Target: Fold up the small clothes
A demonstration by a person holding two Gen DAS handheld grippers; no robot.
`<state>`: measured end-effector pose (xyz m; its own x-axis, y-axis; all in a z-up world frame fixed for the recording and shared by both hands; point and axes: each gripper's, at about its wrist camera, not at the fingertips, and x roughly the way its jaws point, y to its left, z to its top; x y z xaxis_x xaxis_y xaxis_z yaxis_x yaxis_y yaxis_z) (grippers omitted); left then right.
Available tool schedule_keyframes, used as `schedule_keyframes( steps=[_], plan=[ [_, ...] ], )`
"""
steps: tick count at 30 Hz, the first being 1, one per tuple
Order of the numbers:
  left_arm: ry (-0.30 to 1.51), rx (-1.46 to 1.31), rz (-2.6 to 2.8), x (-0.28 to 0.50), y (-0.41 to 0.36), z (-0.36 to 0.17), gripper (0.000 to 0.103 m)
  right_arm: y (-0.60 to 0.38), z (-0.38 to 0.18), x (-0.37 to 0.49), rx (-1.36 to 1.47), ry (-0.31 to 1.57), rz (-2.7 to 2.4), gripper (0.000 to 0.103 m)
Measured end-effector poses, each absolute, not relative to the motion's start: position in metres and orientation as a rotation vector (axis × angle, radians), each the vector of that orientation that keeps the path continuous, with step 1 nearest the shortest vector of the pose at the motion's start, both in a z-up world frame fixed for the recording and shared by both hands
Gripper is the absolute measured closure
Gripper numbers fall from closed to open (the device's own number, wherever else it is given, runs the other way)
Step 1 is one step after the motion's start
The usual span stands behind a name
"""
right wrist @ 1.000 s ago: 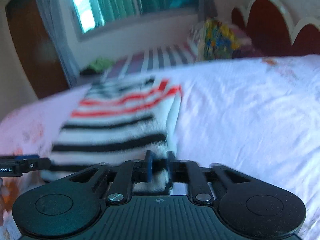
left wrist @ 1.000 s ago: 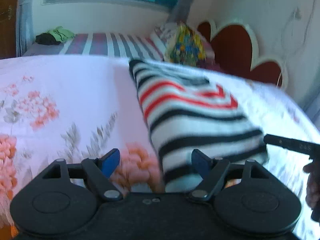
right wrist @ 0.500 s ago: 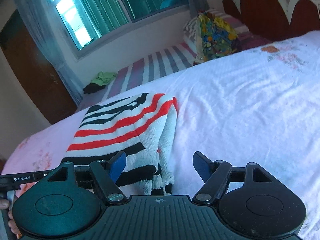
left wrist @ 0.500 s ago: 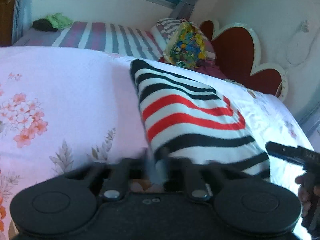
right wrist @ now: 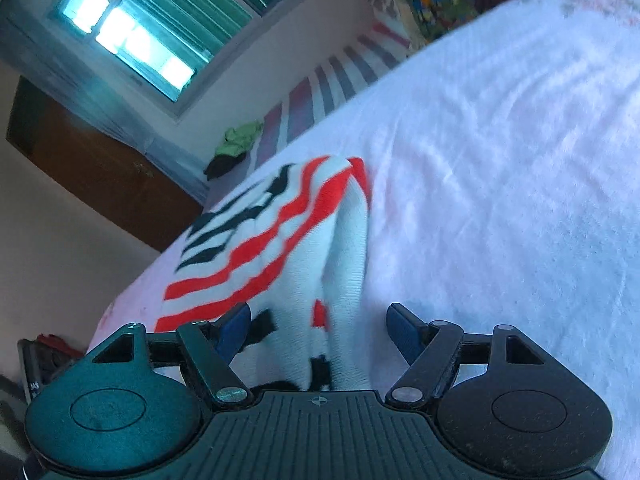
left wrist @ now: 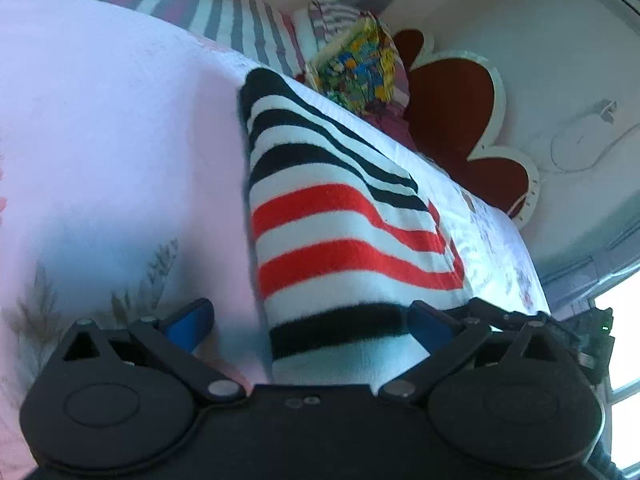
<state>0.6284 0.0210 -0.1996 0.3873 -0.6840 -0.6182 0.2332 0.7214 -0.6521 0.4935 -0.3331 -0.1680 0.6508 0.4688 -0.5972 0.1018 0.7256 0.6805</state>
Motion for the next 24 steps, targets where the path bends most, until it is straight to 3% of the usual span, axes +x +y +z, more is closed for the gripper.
schedule_keyframes(
  steps=[6, 22, 24],
  plan=[
    [1.046, -0.466, -0.685, 0.639, 0.007, -0.2, 0.016, -0.343, -0.171, 0.504, 0.79, 0.897, 0.297, 0.029],
    [1.027, -0.403, -0.726, 0.637, -0.002, -0.2, 0.021, -0.319, -0.167, 0.525, 0.708, 0.966, 0.41, 0.03],
    [1.032, -0.412, -0.731, 0.638, 0.0, -0.201, 0.022, -0.331, -0.168, 0.522, 0.729, 0.975, 0.386, 0.043]
  ],
)
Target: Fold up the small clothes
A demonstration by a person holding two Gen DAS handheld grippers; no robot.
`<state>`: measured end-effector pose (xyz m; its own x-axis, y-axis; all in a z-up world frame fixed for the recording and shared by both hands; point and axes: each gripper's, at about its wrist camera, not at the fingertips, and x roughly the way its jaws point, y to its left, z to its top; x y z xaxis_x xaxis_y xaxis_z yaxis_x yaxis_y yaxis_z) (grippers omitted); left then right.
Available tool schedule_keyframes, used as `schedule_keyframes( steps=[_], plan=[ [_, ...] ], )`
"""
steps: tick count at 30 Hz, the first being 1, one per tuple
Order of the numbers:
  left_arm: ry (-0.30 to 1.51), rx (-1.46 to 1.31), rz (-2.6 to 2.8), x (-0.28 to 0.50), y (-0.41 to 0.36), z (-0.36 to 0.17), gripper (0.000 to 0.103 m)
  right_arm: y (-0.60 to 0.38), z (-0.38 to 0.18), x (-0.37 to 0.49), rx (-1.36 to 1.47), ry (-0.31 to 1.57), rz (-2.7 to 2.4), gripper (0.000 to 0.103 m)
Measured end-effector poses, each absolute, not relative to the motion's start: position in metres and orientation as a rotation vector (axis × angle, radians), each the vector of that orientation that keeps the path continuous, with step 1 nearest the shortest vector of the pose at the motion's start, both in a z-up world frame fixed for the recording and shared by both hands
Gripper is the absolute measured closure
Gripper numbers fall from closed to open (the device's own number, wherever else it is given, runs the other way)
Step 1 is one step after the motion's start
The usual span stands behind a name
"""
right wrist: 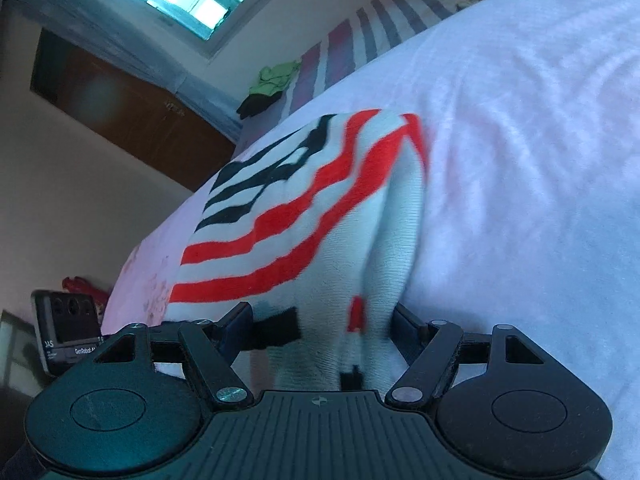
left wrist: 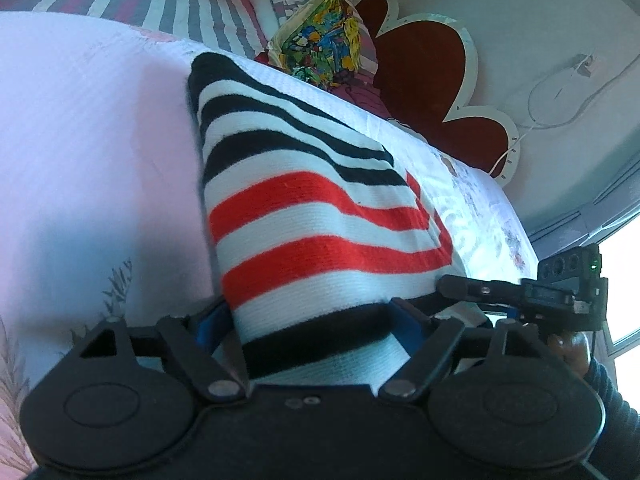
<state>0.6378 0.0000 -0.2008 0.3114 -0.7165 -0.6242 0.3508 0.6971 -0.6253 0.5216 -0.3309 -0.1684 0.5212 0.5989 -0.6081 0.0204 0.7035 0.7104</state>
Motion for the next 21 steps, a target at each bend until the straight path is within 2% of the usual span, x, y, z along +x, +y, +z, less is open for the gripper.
schedule_keyframes(
  steps=[5, 8, 9, 11, 13, 14, 21],
  plan=[
    [1.025, -0.403, -0.708, 0.639, -0.006, -0.199, 0.022, -0.323, -0.164, 0.524, 0.702, 0.967, 0.34, 0.044],
    [1.015, -0.329, -0.683, 0.638, -0.023, -0.193, 0.023, -0.288, -0.148, 0.526, 0.463, 0.977, 0.288, 0.045],
    [1.011, -0.295, -0.683, 0.637, -0.029, -0.191, 0.023, -0.278, -0.144, 0.525, 0.403, 0.973, 0.272, 0.051],
    [0.994, -0.228, -0.699, 0.634, -0.039, -0.187, 0.029, -0.271, -0.138, 0.523, 0.374, 0.957, 0.264, 0.061],
    [0.976, -0.193, -0.706, 0.632, -0.042, -0.182, 0.041, -0.265, -0.134, 0.519, 0.341, 0.939, 0.254, 0.065],
    [0.968, -0.189, -0.71, 0.631, -0.04, -0.18, 0.044, -0.262, -0.133, 0.517, 0.331, 0.928, 0.248, 0.066],
    [0.911, -0.119, -0.733, 0.615, -0.035, -0.166, 0.049, -0.23, -0.113, 0.5, 0.247, 0.837, 0.231, 0.069]
  ],
)
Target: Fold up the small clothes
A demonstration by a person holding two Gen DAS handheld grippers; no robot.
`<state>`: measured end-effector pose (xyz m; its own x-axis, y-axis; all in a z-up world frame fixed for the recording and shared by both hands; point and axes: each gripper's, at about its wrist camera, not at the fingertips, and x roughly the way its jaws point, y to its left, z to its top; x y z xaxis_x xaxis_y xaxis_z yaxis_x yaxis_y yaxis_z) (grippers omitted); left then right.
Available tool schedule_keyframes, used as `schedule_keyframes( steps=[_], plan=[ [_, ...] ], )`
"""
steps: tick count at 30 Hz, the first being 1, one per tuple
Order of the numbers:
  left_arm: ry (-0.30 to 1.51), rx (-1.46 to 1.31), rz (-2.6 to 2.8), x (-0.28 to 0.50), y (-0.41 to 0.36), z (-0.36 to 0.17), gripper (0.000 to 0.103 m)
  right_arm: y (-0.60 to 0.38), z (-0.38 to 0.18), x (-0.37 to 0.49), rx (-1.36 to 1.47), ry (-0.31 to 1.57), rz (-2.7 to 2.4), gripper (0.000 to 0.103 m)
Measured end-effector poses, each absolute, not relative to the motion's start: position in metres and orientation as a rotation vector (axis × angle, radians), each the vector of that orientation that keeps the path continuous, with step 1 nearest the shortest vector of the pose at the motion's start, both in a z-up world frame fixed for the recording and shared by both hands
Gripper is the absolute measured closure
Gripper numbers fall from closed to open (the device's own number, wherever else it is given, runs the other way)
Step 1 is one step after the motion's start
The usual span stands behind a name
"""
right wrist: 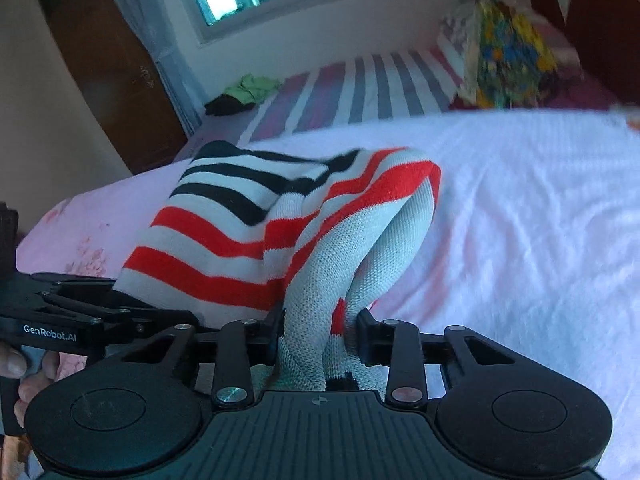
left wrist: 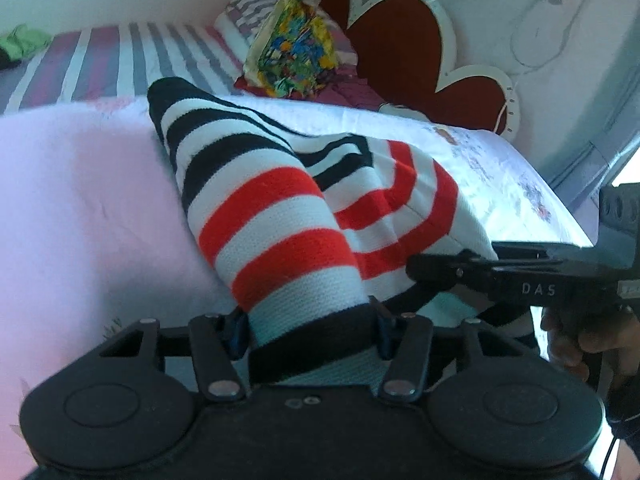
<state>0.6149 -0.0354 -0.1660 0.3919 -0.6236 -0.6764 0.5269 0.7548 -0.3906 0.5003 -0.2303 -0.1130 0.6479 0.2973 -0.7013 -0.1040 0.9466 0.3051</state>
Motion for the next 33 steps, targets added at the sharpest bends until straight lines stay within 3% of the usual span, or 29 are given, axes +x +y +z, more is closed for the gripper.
schedule_keyframes(
  steps=[8, 18, 26, 33],
  plan=[
    [0.856, -0.103, -0.762, 0.588, 0.003, -0.147, 0.049, -0.167, -0.075, 0.48, 0.177, 0.792, 0.24, 0.069],
    [0.838, -0.126, -0.713, 0.551, 0.145, -0.122, 0.049, -0.022, -0.041, 0.456, 0.177, 0.754, 0.348, 0.069],
    [0.891, -0.163, -0.621, 0.543, 0.261, -0.137, 0.049, 0.107, -0.055, 0.468, 0.191, 0.796, 0.458, 0.069],
    [0.936, -0.239, -0.582, 0.544, 0.323, -0.171, 0.049, 0.161, -0.093, 0.482, 0.217, 0.862, 0.51, 0.069]
  ],
)
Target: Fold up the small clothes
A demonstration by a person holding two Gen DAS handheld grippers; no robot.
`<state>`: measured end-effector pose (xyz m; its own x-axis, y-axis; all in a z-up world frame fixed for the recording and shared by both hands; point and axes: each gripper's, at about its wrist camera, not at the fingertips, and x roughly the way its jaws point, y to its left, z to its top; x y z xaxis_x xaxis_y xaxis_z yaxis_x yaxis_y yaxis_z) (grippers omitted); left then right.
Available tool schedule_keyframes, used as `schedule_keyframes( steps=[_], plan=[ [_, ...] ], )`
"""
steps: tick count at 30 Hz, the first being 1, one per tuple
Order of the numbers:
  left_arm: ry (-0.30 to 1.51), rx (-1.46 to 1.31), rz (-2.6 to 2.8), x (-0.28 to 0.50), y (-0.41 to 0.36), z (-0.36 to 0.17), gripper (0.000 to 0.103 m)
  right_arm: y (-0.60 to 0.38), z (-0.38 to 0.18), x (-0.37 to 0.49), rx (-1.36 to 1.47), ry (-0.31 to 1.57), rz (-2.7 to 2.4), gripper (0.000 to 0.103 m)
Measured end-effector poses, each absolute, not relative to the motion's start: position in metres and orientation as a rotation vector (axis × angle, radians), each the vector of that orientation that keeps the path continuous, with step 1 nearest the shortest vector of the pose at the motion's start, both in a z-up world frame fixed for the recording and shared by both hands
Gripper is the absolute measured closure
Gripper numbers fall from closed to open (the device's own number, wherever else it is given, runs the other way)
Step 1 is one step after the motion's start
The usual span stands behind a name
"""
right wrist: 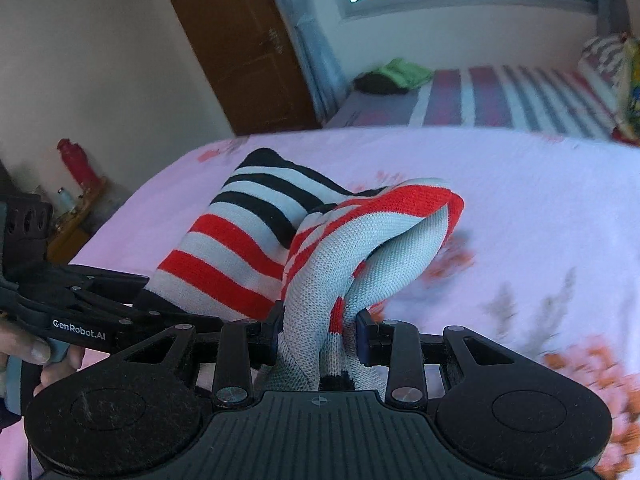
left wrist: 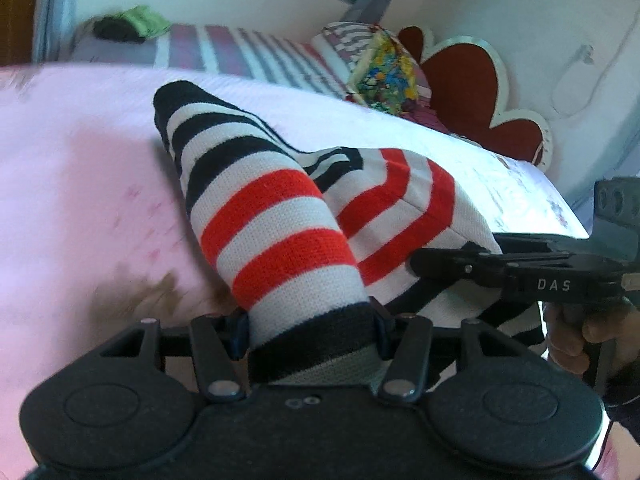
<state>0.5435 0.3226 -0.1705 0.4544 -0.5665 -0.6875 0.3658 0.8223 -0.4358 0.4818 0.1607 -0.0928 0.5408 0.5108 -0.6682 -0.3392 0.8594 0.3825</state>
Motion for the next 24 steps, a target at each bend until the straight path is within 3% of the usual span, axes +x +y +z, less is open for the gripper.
schedule_keyframes(
  steps=[6, 10, 12, 13, 16, 24],
  plan=[
    [0.929, -0.382, -0.589, 0.545, 0.344, -0.201, 0.034, 0.123, -0.15, 0.5, 0.434, 0.948, 0.458, 0.061],
    [0.908, -0.365, -0.552, 0.532, 0.358, -0.194, 0.023, 0.111, -0.145, 0.506, 0.492, 0.954, 0.442, 0.055],
    [0.869, -0.367, -0.535, 0.52, 0.376, -0.183, 0.029, 0.106, -0.128, 0.504, 0.447, 0.905, 0.404, 0.053],
    [0.853, -0.371, -0.527, 0.517, 0.383, -0.177, 0.038, 0.103, -0.12, 0.502, 0.429, 0.874, 0.39, 0.053],
    [0.816, -0.342, -0.518, 0.523, 0.385, -0.16, 0.052, 0.1, -0.102, 0.508, 0.388, 0.802, 0.335, 0.054],
    [0.893, -0.276, -0.486, 0.563, 0.36, -0.179, 0.048, 0.105, -0.126, 0.558, 0.543, 0.923, 0.345, 0.054]
  ],
)
